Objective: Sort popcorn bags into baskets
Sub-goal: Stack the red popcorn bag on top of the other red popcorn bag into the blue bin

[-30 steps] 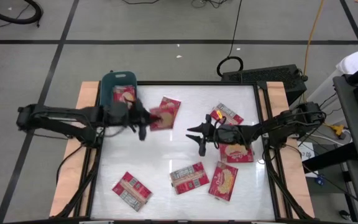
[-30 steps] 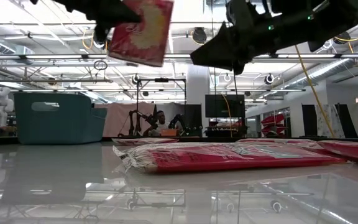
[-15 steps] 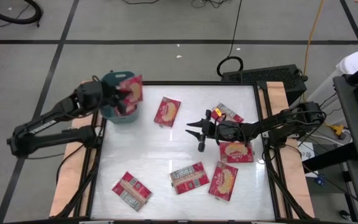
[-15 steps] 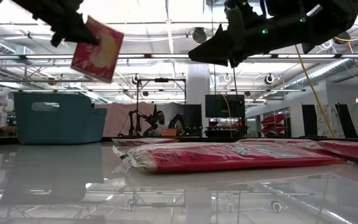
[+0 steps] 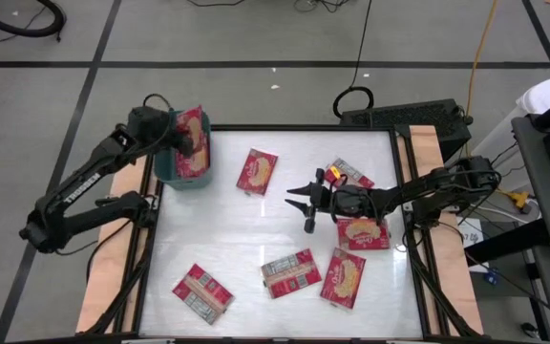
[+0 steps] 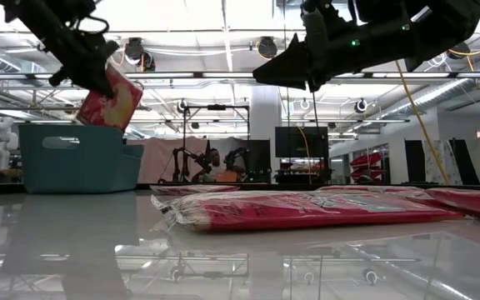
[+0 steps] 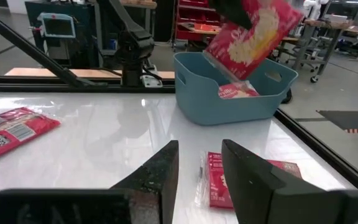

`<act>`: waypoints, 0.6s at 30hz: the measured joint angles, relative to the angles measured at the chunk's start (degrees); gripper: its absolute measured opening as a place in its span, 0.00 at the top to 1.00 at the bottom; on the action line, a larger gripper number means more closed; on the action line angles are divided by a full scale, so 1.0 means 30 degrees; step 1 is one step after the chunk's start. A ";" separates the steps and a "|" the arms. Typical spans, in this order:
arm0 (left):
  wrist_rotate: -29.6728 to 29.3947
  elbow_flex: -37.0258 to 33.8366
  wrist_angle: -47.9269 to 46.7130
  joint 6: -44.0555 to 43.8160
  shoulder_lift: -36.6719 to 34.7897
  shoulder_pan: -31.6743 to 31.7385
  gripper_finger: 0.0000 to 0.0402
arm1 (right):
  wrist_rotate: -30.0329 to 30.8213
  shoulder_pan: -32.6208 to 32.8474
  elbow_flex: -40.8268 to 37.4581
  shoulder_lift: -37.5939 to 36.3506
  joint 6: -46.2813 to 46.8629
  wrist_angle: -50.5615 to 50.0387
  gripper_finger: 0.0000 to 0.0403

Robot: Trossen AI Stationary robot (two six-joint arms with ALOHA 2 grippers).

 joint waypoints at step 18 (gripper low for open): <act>-0.0559 0.0008 0.0157 -0.0558 0.4879 0.1117 0.92 | -0.0015 0.0590 -0.0007 0.0000 0.0000 -0.0007 0.72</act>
